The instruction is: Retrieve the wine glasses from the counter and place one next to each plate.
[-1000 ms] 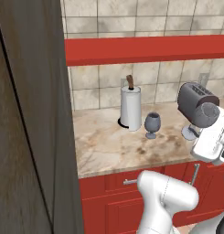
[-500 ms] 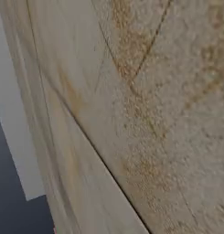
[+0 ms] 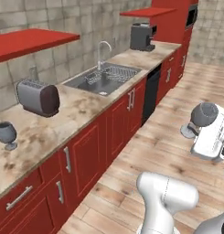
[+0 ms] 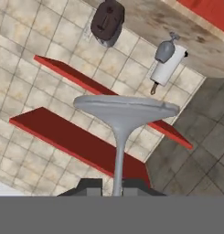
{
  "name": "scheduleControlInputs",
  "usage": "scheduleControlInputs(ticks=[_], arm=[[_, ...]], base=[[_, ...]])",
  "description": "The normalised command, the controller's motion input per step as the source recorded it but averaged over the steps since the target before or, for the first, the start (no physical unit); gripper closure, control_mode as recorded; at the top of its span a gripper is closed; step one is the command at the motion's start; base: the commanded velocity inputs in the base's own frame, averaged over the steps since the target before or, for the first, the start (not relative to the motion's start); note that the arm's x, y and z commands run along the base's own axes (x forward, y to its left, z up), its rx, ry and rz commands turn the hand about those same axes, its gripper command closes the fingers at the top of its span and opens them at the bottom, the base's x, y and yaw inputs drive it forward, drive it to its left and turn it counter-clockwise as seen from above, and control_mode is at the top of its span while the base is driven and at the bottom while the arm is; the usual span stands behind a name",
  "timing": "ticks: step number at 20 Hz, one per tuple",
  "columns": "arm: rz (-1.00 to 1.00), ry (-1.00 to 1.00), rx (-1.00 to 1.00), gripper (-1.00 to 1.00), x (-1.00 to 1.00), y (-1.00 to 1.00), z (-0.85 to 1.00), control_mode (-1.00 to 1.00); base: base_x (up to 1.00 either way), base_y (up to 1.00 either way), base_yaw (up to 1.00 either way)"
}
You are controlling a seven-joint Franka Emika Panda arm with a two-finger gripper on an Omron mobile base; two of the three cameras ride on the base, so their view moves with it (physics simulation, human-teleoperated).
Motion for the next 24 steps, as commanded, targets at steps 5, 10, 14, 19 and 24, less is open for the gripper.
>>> scheduleControlInputs(ticks=[5, 10, 14, 19, 24], arm=[[0.00, 0.00, 0.00, 1.00, 0.00, 0.00, 0.00, 1.00], [0.00, 0.00, 0.00, 1.00, 0.00, 0.00, 0.00, 1.00], [0.00, 0.00, 0.00, 1.00, 0.00, 0.00, 0.00, 1.00], [0.00, 0.00, 0.00, 1.00, 0.00, 0.00, 0.00, 1.00], [0.00, 0.00, 0.00, 1.00, 0.00, 0.00, 0.00, 1.00]], base=[[0.00, 0.00, -1.00], [0.08, 0.00, -0.92], [0.45, 0.00, -0.76], [0.96, -0.01, -0.30], [1.00, -0.11, 0.03]])
